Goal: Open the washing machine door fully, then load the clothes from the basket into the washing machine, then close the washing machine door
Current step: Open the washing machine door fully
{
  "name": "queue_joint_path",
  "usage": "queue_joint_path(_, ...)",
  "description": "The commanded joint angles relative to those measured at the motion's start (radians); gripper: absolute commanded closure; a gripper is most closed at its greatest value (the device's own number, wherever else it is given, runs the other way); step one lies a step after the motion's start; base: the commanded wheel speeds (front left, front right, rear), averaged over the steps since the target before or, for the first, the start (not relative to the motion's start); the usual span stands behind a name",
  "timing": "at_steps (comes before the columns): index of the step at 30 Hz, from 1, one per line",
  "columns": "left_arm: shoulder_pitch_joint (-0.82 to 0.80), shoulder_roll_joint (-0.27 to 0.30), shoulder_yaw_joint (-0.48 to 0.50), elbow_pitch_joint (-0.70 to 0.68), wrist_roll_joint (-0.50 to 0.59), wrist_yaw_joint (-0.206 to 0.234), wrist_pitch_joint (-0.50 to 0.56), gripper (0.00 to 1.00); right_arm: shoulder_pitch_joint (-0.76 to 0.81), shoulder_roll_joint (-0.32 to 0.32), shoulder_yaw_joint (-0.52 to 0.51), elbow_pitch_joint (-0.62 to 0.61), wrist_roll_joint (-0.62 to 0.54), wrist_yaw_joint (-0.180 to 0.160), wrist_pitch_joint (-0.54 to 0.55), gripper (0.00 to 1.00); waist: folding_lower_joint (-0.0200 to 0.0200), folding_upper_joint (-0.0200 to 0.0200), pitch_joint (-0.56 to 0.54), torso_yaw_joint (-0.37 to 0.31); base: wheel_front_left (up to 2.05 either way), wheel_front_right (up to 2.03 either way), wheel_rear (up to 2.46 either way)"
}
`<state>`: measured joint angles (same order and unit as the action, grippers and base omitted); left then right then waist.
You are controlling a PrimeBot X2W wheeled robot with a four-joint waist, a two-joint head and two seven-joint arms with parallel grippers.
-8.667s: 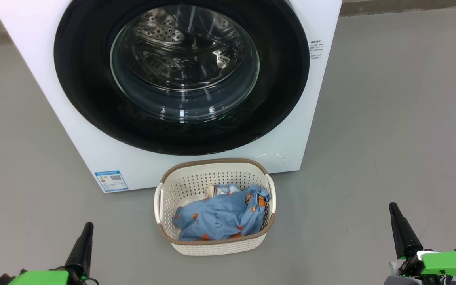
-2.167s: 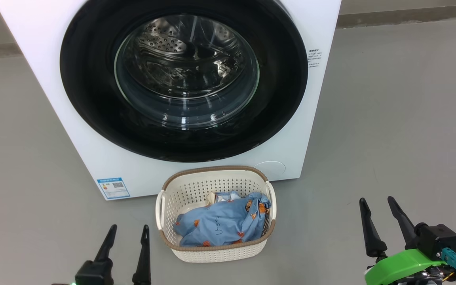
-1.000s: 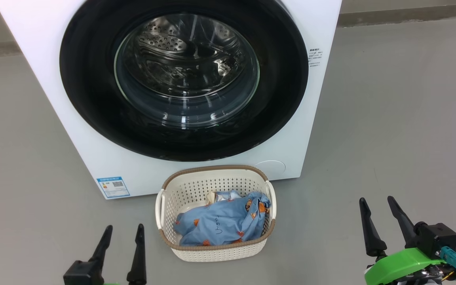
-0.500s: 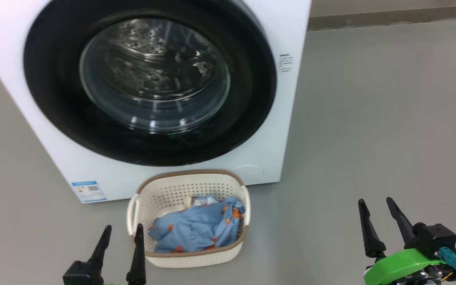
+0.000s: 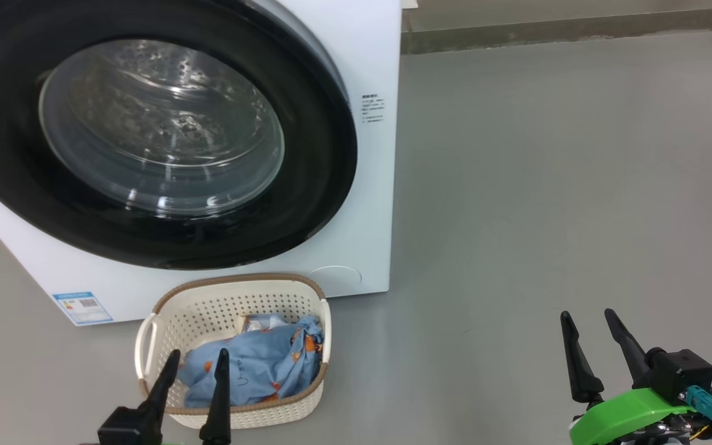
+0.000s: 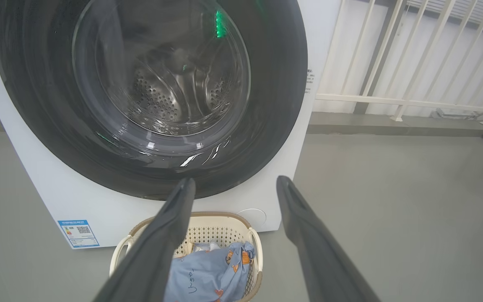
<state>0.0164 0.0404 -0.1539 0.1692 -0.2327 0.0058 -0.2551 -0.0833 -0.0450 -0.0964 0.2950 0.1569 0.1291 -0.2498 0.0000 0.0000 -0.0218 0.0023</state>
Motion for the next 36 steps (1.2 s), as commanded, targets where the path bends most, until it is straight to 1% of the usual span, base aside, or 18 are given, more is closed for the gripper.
queue_joint_path(1, -0.028, 0.010, 0.033, -0.021, 0.011, 0.009, -0.007, 0.00, -0.049, -0.005, 0.029, -0.021, -0.005, 0.002, -0.012, 0.00, 0.0000, 0.0000, 0.000, 0.000, 0.38, 0.38, -0.75)
queue_joint_path(15, -0.031, 0.010, 0.038, -0.023, 0.016, 0.013, -0.007, 0.00, -0.050, -0.005, 0.025, -0.020, -0.001, 0.002, -0.012, 0.00, 0.0000, 0.0000, -0.003, 0.001, 0.05, 0.05, -0.10)
queue_joint_path(36, -0.026, 0.010, 0.045, -0.009, 0.010, 0.032, -0.007, 0.00, -0.044, -0.005, 0.031, -0.031, 0.004, 0.002, -0.012, 0.00, 0.0000, 0.0000, -0.010, 0.005, 0.00, 0.00, 0.00)
